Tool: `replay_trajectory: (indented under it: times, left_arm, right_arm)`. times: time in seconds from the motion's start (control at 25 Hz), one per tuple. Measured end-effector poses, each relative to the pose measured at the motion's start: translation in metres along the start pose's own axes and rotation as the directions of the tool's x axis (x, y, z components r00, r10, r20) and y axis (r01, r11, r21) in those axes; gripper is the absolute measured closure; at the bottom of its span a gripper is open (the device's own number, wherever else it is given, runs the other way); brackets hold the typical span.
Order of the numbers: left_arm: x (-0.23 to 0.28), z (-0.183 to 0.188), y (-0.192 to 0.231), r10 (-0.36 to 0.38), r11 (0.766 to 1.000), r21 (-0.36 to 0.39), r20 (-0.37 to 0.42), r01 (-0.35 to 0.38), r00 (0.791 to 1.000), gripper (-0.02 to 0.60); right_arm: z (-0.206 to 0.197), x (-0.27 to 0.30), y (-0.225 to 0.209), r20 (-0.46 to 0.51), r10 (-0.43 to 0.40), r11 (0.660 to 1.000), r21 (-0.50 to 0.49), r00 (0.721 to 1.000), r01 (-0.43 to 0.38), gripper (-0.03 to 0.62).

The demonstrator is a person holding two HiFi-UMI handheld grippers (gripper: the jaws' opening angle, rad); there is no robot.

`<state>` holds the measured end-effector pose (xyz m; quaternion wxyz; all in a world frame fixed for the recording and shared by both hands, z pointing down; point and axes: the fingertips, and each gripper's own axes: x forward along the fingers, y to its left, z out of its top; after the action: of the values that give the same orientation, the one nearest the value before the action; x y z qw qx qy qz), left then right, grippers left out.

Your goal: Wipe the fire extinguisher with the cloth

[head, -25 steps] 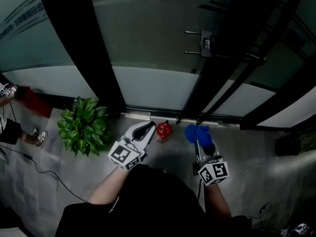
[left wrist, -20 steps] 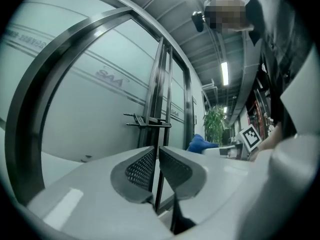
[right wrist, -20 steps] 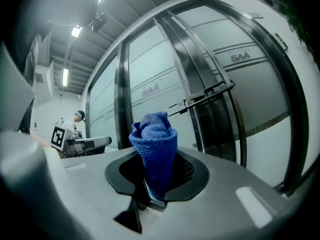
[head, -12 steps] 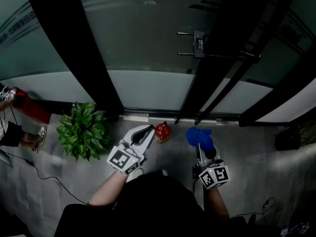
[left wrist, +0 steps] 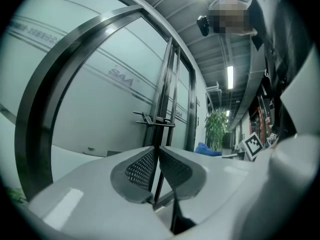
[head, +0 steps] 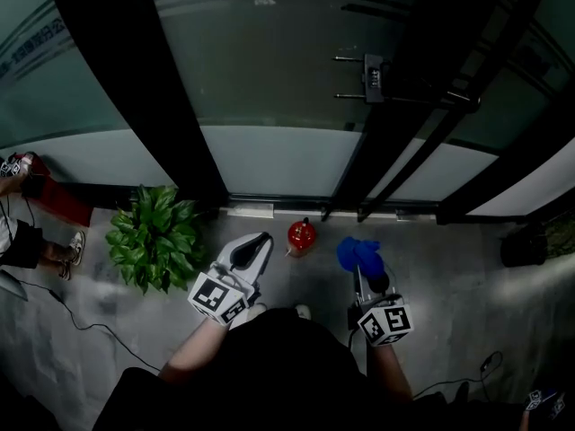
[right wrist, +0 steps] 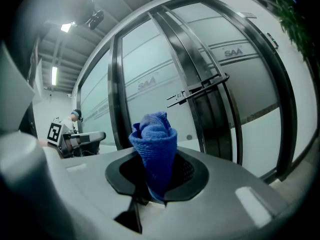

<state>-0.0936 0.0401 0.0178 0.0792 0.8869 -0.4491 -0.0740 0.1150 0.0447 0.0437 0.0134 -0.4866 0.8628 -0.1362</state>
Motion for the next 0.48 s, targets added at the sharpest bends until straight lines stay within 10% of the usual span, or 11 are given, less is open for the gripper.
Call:
replay_trajectory:
  times: [0.48]
  left_arm:
    - [-0.0084, -0.0035, 0.0070, 0.005, 1.000, 0.000, -0.002, -0.005, 1.000, 0.554]
  right_arm:
    - [-0.0106, -0.0009, 0.0037, -0.025, -0.012, 1.000, -0.003, 1.000, 0.012, 0.510]
